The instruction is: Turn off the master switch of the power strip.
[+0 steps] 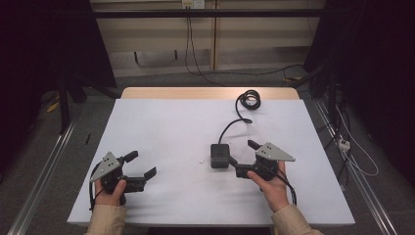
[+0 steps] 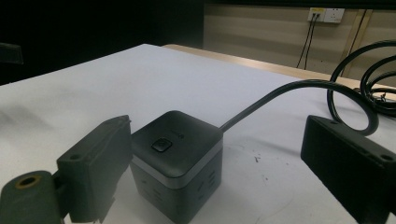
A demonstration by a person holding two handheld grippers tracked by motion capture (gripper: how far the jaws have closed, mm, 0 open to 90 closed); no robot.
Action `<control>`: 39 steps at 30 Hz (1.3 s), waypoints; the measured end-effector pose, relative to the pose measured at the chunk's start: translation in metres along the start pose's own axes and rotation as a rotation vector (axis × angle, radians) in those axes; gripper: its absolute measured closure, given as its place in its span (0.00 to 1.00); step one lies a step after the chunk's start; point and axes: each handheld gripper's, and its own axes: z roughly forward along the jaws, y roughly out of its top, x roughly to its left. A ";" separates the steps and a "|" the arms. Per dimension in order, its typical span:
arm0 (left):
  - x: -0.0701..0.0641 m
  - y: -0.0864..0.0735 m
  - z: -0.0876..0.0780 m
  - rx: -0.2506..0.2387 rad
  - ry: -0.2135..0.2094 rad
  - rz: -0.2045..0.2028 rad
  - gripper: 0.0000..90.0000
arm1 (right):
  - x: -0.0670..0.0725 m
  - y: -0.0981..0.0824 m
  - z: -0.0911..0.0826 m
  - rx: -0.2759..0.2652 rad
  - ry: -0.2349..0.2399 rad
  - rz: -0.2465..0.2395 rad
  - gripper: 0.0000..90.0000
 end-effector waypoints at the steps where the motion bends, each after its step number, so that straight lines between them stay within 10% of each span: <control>1: 0.000 0.000 0.000 0.000 0.000 0.000 0.04 | 0.000 0.000 0.000 -0.001 0.001 0.000 0.10; 39: 0.000 0.000 0.000 0.008 0.003 0.002 0.04 | 0.002 0.006 0.015 0.021 0.030 0.009 0.17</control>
